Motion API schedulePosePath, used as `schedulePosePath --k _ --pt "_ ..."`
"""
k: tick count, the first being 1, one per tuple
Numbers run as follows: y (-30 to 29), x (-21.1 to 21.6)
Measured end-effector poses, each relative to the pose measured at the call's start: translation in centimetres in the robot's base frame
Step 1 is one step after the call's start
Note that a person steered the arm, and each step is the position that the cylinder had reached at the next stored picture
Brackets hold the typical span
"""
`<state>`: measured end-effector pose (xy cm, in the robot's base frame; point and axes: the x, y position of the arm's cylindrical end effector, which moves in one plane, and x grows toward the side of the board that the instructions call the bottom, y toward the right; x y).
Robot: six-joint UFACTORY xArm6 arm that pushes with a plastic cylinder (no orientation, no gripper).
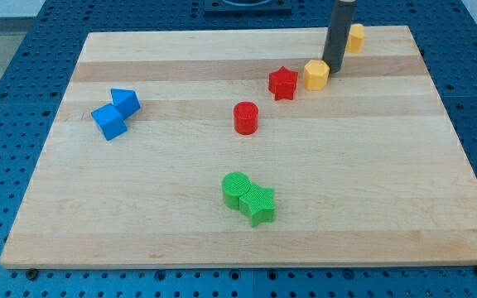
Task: Move the yellow hexagon into the red star
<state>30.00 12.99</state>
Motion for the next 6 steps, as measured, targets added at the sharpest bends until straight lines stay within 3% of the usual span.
schedulePosePath --k 6 --pt "-0.7 2.5"
